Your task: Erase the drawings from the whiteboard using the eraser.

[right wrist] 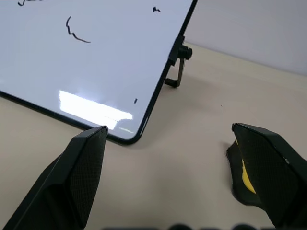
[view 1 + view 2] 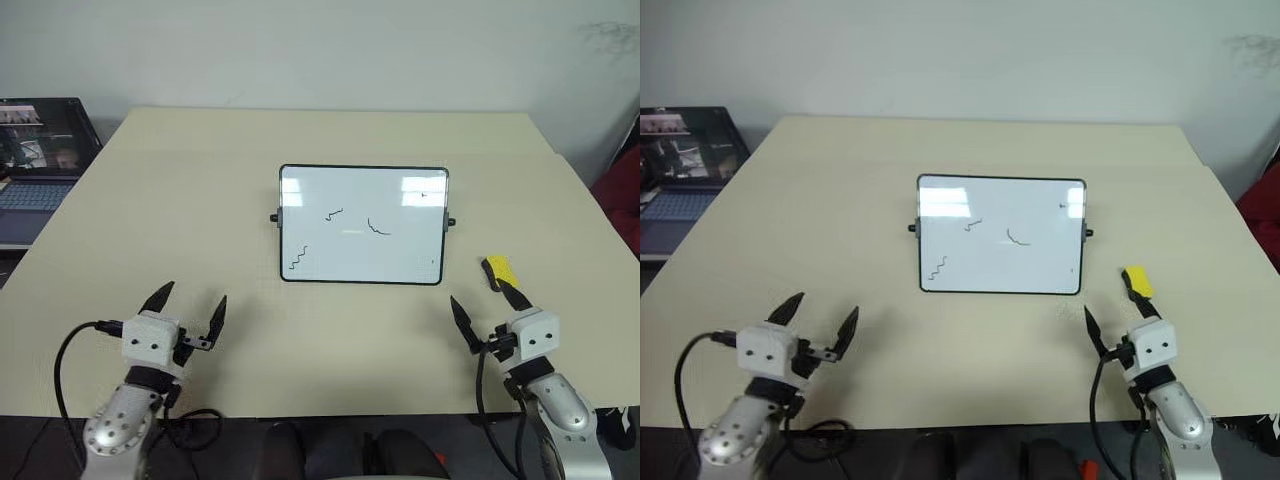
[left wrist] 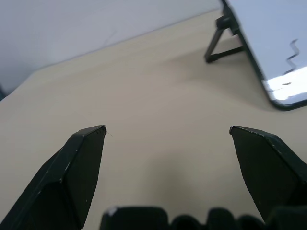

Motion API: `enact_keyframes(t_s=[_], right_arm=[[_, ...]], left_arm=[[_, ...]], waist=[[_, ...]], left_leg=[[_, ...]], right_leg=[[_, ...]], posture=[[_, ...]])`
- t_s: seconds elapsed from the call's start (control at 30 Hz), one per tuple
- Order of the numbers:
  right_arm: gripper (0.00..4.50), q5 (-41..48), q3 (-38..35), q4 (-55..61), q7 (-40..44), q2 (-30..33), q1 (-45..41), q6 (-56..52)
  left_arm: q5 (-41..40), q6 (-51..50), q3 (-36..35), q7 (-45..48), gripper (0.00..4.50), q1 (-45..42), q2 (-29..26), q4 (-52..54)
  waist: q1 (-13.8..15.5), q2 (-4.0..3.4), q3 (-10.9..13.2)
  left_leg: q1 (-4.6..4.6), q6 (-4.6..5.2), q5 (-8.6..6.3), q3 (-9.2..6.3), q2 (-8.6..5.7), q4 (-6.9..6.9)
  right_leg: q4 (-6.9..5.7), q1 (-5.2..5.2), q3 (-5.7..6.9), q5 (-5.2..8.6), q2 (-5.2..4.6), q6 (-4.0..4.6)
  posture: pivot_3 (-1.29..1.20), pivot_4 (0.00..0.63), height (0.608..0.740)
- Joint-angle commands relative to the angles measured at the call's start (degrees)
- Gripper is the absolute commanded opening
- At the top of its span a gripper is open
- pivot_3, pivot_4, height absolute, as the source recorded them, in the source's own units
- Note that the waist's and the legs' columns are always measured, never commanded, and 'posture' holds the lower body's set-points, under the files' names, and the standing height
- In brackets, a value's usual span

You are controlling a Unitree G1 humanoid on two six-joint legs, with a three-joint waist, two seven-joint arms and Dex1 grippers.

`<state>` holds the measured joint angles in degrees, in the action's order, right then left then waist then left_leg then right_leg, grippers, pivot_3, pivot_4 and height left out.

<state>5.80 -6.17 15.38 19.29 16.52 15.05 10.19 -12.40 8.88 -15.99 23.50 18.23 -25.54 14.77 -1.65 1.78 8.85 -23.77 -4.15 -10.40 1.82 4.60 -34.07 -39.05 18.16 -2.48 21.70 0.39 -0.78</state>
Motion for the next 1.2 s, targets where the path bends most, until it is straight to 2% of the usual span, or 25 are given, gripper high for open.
enact_keyframes(t_s=[0.03, 0.17, 0.33, 0.5, 0.67, 0.77, 0.93, 1.2], right_arm=[[4.46, 2.17, -1.65, 4.65, -0.88, 0.22, -1.86, -2.18], [4.46, 7.07, -5.27, 6.99, -2.57, 0.97, -6.42, -9.92], [4.46, 12.53, -9.91, 9.80, -4.98, 5.49, -12.78, -27.22], [4.46, 17.53, -12.60, 11.11, -6.97, 10.15, -18.34, -45.17], [4.46, 21.95, -13.84, 9.24, -7.57, 14.88, -25.77, -61.66], [4.46, 21.51, -13.13, 7.73, -8.14, 16.73, -29.31, -66.69], [4.46, 19.90, -10.79, 5.78, -6.01, 19.33, -28.77, -69.26], [4.46, 16.99, -8.41, 0.06, -5.92, 18.51, -30.50, -68.15]], left_arm=[[-7.32, -4.42, -0.64, 7.68, 4.50, -3.14, -5.21, 4.65], [-14.21, -12.85, 0.21, 15.33, 4.50, -6.38, -12.57, 9.15], [-23.43, -24.12, -1.17, 23.72, 4.50, -7.58, -21.76, 13.68], [-27.30, -30.35, 1.23, 29.43, 4.50, -10.05, -26.62, 16.86], [-26.88, -32.25, 5.16, 31.81, 4.50, -15.97, -26.38, 16.07], [-26.62, -32.75, 6.44, 32.64, 4.50, -19.47, -25.89, 15.06], [-25.35, -32.43, 8.29, 34.59, 4.50, -22.17, -25.78, 14.22], [-24.30, -32.32, 9.71, 35.23, 4.50, -23.63, -25.13, 14.05]], waist=[[0.12, 0.00, 0.00], [0.09, 0.01, 0.00], [-0.23, -0.12, 0.08], [-0.16, -0.22, 0.17], [-0.16, -0.32, 0.26], [-0.13, -0.33, 0.27], [-0.09, -0.33, 0.28], [-0.18, -0.34, 0.30]], left_leg=[[0.00, 0.00, 0.00, 0.00, -0.02, 0.00], [0.01, 0.00, 0.01, 0.00, -0.02, -0.02], [0.00, -0.01, 0.00, 0.04, 0.01, 0.04], [-0.01, 0.00, 0.00, 0.06, 0.01, 0.06], [-0.02, 0.01, 0.00, 0.10, -0.03, 0.06], [-0.03, 0.01, 0.00, 0.10, -0.03, 0.05], [-0.14, 0.01, -0.01, 0.14, -0.03, 0.06], [-0.13, 0.01, -0.01, 0.17, -0.02, 0.06]], right_leg=[[-0.01, 0.00, 0.01, 0.00, 0.00, 0.00], [-0.03, -0.02, 0.01, -0.01, 0.00, -0.01], [-0.01, 0.04, -0.07, -0.01, 0.01, 0.00], [0.03, 0.06, -0.08, 0.00, 0.01, 0.01], [0.03, 0.09, -0.14, 0.00, 0.04, 0.01], [0.01, 0.12, -0.14, 0.00, 0.12, 0.01], [0.12, 0.17, -0.20, 0.04, 0.18, -0.03], [0.07, 0.22, -0.26, 0.05, 0.19, -0.04]], posture=[[0.00, 0.150, 0.740], [0.00, 0.150, 0.740], [0.00, 0.150, 0.740], [0.00, 0.150, 0.740], [0.00, 0.150, 0.740], [0.00, 0.150, 0.740], [0.00, 0.150, 0.740], [0.00, 0.150, 0.740]])
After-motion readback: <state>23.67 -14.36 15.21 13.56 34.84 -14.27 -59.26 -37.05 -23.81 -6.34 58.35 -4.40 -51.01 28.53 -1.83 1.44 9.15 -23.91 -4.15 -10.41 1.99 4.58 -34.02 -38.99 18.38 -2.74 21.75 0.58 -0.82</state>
